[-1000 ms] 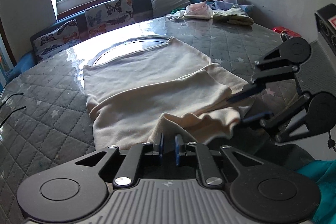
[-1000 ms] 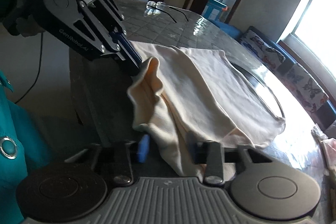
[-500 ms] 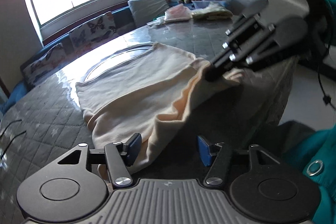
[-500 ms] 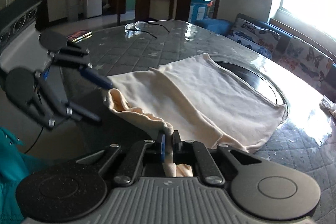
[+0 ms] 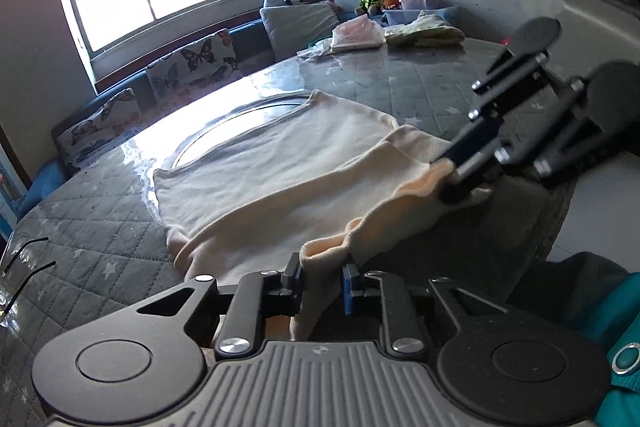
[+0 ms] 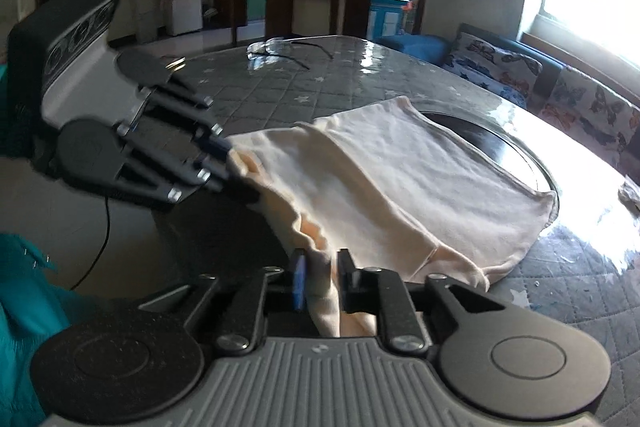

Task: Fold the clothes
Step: 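Grasp the hem with the right gripper while the left gripper holds it, then lift the hem with both grippers and fold it over toward the collar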

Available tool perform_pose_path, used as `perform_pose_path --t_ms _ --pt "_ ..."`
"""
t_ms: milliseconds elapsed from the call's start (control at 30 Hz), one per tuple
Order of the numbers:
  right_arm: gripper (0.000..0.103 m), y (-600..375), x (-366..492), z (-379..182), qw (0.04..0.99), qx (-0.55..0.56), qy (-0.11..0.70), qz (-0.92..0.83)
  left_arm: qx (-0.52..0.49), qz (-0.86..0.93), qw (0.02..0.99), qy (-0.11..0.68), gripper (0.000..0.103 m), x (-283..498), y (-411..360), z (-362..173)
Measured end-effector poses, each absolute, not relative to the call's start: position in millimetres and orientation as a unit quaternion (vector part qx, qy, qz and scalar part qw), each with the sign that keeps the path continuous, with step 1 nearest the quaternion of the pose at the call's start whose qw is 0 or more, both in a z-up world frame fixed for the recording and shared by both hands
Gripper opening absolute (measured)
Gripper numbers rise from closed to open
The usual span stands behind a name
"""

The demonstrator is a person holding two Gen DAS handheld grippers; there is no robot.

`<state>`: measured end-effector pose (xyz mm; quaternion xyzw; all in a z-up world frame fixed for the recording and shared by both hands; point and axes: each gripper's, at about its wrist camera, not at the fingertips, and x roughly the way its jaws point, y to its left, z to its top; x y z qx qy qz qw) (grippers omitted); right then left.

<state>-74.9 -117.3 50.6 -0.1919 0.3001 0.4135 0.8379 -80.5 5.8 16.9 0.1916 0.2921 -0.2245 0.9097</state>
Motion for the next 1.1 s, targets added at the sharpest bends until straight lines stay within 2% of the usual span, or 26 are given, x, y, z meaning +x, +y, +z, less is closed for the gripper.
perform_pose_path --t_ms 67,233,300,367,433,467,533,600,633,833,933,1000,1100 --pt "0.037 -115 -80 46 0.837 -0.212 0.291 0.411 0.188 -0.223 0.911 0.293 0.021 -78 6 18" --pt "0.038 -109 -90 33 0.837 -0.265 0.260 0.401 0.178 -0.220 0.913 0.294 0.021 -72 8 20" --pt "0.035 -106 -90 30 0.839 -0.277 0.255 0.392 0.180 -0.218 0.913 0.295 0.023 -72 7 20" --pt "0.018 -105 -86 30 0.841 -0.271 0.259 0.390 0.184 -0.216 0.913 0.294 0.024 -73 7 18" --pt "0.014 -108 -81 35 0.846 -0.244 0.267 0.392 0.189 -0.214 0.913 0.292 0.027 -75 8 16" --pt "0.012 -110 -78 37 0.848 -0.230 0.272 0.393 0.192 -0.213 0.913 0.291 0.031 -77 8 15" --pt "0.011 -114 -72 43 0.852 -0.205 0.281 0.392 0.201 -0.211 0.912 0.288 0.034 -80 9 13" --pt "0.011 -117 -67 48 0.856 -0.184 0.286 0.390 0.211 -0.209 0.911 0.285 0.044 -86 10 11" --pt "0.010 -118 -65 50 0.857 -0.177 0.287 0.390 0.215 -0.207 0.911 0.284 0.046 -87 11 9" --pt "0.010 -121 -60 55 0.862 -0.159 0.288 0.386 0.239 -0.196 0.908 0.282 0.046 -89 15 1" --pt "0.010 -121 -63 57 0.865 -0.156 0.286 0.382 0.245 -0.195 0.908 0.279 0.039 -88 18 -2" --pt "0.010 -121 -63 58 0.866 -0.156 0.284 0.381 0.246 -0.196 0.907 0.279 0.020 -86 19 -4" --pt "0.010 -121 -64 58 0.867 -0.156 0.281 0.381 0.235 -0.201 0.908 0.282 0.009 -86 21 -2"
